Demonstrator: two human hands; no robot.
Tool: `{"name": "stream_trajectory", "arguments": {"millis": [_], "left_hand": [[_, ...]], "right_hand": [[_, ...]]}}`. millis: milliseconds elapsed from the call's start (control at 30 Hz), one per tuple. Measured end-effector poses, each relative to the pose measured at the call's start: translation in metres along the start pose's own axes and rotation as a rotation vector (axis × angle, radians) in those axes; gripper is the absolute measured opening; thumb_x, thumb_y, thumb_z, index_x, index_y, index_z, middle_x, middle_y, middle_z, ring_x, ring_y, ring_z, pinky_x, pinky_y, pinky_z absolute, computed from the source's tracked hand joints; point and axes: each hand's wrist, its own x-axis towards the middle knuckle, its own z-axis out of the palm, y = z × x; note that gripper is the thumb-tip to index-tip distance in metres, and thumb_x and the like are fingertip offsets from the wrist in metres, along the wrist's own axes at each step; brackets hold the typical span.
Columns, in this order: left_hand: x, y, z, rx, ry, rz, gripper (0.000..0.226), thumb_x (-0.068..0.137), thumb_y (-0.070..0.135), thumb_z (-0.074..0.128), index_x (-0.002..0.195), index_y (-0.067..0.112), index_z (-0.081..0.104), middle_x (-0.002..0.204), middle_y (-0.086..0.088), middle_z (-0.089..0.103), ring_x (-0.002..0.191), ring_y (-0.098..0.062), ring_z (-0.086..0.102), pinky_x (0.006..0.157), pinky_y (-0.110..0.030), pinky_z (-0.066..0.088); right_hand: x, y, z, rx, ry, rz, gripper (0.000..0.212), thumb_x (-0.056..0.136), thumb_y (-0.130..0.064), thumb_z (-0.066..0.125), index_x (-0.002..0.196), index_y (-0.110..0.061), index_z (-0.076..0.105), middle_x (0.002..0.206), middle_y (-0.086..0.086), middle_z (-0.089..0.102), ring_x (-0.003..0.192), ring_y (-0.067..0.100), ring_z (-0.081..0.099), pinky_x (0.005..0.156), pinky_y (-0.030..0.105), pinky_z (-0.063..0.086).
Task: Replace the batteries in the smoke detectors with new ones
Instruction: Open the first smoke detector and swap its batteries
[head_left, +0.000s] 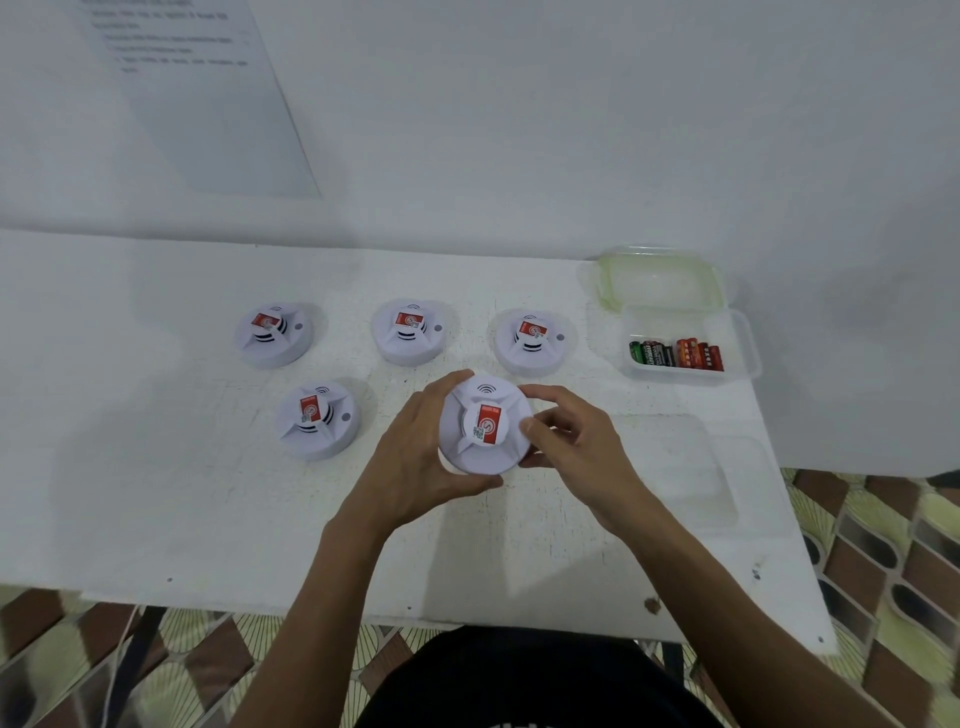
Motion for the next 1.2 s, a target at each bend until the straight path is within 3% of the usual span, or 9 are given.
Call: {"name": "stream_trajectory", "arguments": {"millis": [233,467,533,600,633,667,733,800,1200], "left_hand": [[0.002,-0.003,-0.005,-0.013,-0.04,0.011,0.105,0.061,0.041,0.085,0.145,0.029,0.024,0.145,0.005,0.037,0.131,-0.012,0.038,0.104,-0.021,0.032],[0.003,-0.004,-0.011,-0.014,-0.014,0.017,0.104,0.059,0.045,0.085,0.143,0.039,0.024,0.145,0.013,0.034,0.124,0.009,0.028,0.095,-0.002,0.024],[0.003,-0.007,-0.011,-0.051,-0.048,-0.001,0.097,0.058,0.059,0.079,0.136,0.058,0.022,0.142,0.018,0.035,0.119,0.018,0.028,0.102,-0.007,0.022],[0.004,-0.013,-0.01,-0.073,-0.125,-0.01,0.074,0.056,0.086,0.056,0.115,0.084,0.011,0.135,0.041,0.028,0.114,0.033,0.021,0.11,-0.02,0.016],[0.004,-0.014,-0.01,-0.076,-0.137,-0.006,0.069,0.059,0.088,0.05,0.113,0.085,0.007,0.131,0.05,0.023,0.115,0.035,0.018,0.112,-0.024,0.013],[0.004,-0.013,-0.011,-0.062,-0.115,-0.003,0.076,0.064,0.08,0.057,0.122,0.079,0.009,0.13,0.051,0.023,0.119,0.029,0.02,0.111,-0.023,0.017],[0.004,-0.013,-0.012,-0.036,-0.019,-0.003,0.098,0.061,0.054,0.081,0.139,0.051,0.021,0.133,0.034,0.031,0.122,0.014,0.029,0.103,-0.01,0.024],[0.005,-0.013,-0.015,-0.023,0.011,0.014,0.104,0.057,0.044,0.087,0.142,0.038,0.026,0.132,0.024,0.034,0.121,0.009,0.031,0.095,-0.003,0.025],[0.006,-0.016,-0.014,-0.001,0.02,0.087,0.104,0.056,0.044,0.087,0.142,0.035,0.029,0.133,0.022,0.035,0.122,0.006,0.032,0.094,-0.002,0.025]], "right_hand": [[0.001,0.001,-0.003,0.007,0.006,0.018,0.033,0.096,-0.014,0.06,0.125,-0.028,0.062,0.094,0.007,0.073,0.086,0.016,0.072,0.071,0.024,0.059],[0.001,-0.004,-0.006,-0.056,-0.048,-0.011,0.042,0.093,-0.019,0.064,0.133,-0.028,0.056,0.099,0.003,0.072,0.089,0.014,0.072,0.08,0.029,0.06],[0.002,-0.004,-0.006,-0.116,-0.059,-0.022,0.046,0.092,-0.019,0.066,0.135,-0.03,0.053,0.103,-0.001,0.071,0.09,0.012,0.071,0.083,0.029,0.06],[0.002,-0.003,-0.006,-0.136,-0.079,-0.03,0.051,0.09,-0.019,0.067,0.136,-0.033,0.052,0.106,-0.004,0.07,0.091,0.012,0.07,0.084,0.029,0.059],[0.002,-0.003,-0.007,-0.145,-0.092,-0.037,0.053,0.089,-0.019,0.068,0.137,-0.034,0.05,0.107,-0.005,0.069,0.092,0.011,0.069,0.084,0.029,0.059],[0.002,-0.003,-0.007,-0.154,-0.109,-0.044,0.056,0.089,-0.018,0.069,0.138,-0.035,0.048,0.109,-0.005,0.068,0.093,0.011,0.068,0.084,0.027,0.059],[0.001,-0.004,-0.007,-0.163,-0.152,-0.051,0.063,0.087,-0.015,0.07,0.141,-0.036,0.044,0.111,-0.004,0.065,0.094,0.01,0.066,0.081,0.023,0.057],[0.0,-0.005,-0.007,-0.174,-0.183,-0.05,0.069,0.086,-0.012,0.071,0.144,-0.035,0.04,0.113,-0.004,0.062,0.095,0.012,0.066,0.079,0.02,0.056],[0.003,-0.003,-0.006,-0.206,-0.206,-0.076,0.076,0.085,-0.012,0.073,0.146,-0.038,0.035,0.114,-0.005,0.06,0.094,0.012,0.065,0.082,0.022,0.056]]}}
